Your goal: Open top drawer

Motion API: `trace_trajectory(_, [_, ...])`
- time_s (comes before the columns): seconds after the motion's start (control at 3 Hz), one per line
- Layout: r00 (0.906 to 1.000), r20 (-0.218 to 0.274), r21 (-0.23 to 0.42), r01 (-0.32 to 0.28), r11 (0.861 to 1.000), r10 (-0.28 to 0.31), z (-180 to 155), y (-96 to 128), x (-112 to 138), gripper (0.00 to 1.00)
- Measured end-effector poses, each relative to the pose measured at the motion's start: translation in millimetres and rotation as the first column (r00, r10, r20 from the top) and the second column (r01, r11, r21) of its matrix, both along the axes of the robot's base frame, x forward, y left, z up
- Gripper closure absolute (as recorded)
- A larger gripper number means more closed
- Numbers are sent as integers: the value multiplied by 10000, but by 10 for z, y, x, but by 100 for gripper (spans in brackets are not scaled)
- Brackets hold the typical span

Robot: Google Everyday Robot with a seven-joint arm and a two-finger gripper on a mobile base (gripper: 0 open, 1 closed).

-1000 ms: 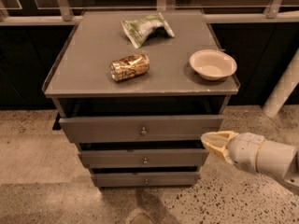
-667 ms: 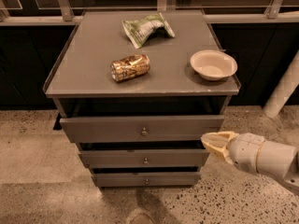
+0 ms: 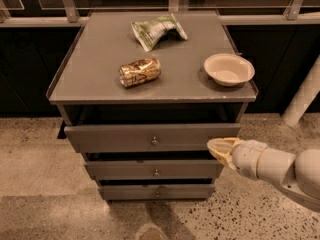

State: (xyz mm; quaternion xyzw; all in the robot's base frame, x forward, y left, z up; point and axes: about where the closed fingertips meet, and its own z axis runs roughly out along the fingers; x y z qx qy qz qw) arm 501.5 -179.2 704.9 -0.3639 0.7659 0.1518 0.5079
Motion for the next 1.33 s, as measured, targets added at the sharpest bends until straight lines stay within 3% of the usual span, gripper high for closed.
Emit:
trace_trajectory(0.67, [9967, 797, -290, 178, 9994, -154, -131, 58, 669, 100])
trace_trajectory(1.0, [9964, 833, -282, 166, 9995, -142, -116, 72, 694, 100])
trace_trajectory(1.33, [9915, 1134, -283, 670, 9974, -634, 20, -65, 977, 100])
